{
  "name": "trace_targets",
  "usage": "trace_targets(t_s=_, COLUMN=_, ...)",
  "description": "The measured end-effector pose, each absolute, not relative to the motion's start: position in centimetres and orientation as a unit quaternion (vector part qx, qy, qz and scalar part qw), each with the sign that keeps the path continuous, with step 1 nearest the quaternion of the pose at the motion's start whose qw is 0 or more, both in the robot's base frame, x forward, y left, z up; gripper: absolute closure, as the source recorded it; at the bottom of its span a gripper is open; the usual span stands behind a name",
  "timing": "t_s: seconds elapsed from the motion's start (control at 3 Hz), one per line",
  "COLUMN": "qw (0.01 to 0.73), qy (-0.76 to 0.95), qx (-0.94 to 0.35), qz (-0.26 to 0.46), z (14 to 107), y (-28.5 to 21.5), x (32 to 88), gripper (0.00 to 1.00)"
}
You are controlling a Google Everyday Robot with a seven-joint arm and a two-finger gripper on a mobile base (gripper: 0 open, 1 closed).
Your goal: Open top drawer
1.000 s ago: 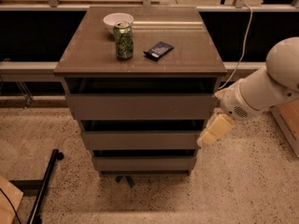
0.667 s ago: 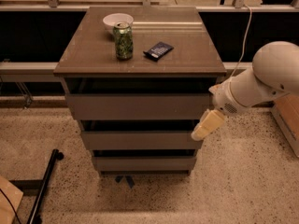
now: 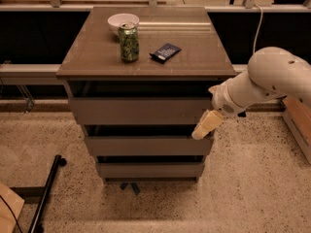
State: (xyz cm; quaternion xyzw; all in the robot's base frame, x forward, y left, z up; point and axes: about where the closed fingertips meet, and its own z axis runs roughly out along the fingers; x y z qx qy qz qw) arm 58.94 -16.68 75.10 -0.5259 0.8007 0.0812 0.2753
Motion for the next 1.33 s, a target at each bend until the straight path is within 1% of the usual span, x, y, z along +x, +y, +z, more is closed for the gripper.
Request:
trace_targets(t_s=0.33, qw=0.294, qy=0.796, qx=-0.521, qz=0.090, z=73.6, y=-17.2, x=61.6, gripper=0.00)
trace_targets(t_s=0.67, qw=0.294, qy=0.796, qx=-0.521, qz=0.089, z=73.6, y=-17.2, x=61.7, gripper=0.00)
trace_targets(t_s=1.0, qw=0.334, qy=0.777, qx=-0.527, qz=0.081, z=74.3, y=-15.0, x=64.4, gripper=0.00)
trace_targets(t_s=1.33, qw=0.349, qy=0.766, qx=-0.533, qz=0.087, z=73.7, y=-14.0, x=67.3, gripper=0.00)
